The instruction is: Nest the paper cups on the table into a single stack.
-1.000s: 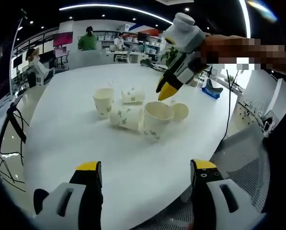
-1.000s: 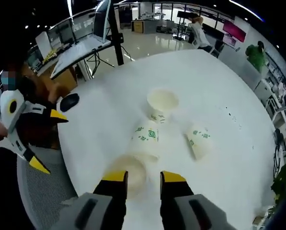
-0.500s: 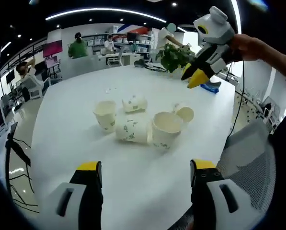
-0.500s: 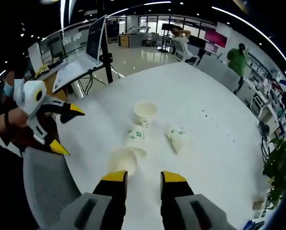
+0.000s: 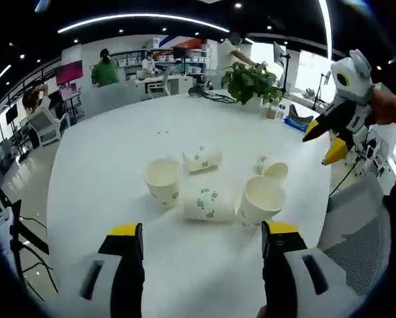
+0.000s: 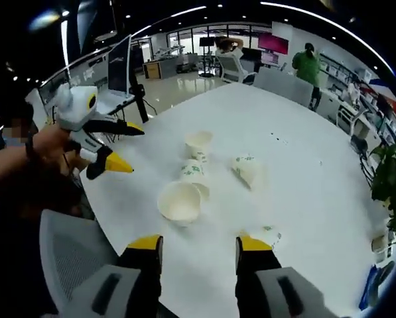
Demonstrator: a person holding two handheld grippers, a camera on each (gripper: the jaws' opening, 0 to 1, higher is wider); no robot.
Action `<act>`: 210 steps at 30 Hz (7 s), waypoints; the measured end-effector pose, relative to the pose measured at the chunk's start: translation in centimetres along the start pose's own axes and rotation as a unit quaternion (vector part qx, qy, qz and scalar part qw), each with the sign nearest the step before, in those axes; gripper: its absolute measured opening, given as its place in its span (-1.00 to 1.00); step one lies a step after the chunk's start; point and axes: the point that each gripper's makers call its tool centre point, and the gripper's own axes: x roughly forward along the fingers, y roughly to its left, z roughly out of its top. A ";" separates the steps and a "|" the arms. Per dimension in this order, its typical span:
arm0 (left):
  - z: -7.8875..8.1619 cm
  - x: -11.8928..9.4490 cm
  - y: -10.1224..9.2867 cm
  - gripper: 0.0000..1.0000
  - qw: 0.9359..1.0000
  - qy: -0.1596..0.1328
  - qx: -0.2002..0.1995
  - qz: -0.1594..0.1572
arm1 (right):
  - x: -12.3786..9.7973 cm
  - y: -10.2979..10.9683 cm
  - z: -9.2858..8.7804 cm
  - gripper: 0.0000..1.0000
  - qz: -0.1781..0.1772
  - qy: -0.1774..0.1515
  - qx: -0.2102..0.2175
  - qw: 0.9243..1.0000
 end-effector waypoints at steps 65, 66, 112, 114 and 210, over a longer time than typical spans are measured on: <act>0.8 16.4 4.8 -0.52 0.969 0.231 0.068 -0.049 | 0.5 4.7 -5.1 0.41 -0.007 -0.049 0.074 0.996; 0.7 16.5 4.8 -0.57 0.969 0.231 0.071 -0.052 | 0.5 4.8 -5.2 0.42 -0.006 -0.048 0.074 0.996; 1.4 10.9 5.8 -1.00 0.955 0.258 0.146 -0.023 | 0.8 4.6 -6.0 0.47 0.006 -0.053 0.053 0.997; 1.4 10.1 5.5 -1.00 0.955 0.258 0.147 -0.020 | 1.0 4.5 -6.1 0.47 0.008 -0.052 0.050 0.997; 0.1 6.4 -14.4 -0.86 0.906 0.310 0.239 -0.162 | 1.6 3.9 -5.7 0.43 0.021 -0.066 0.044 0.997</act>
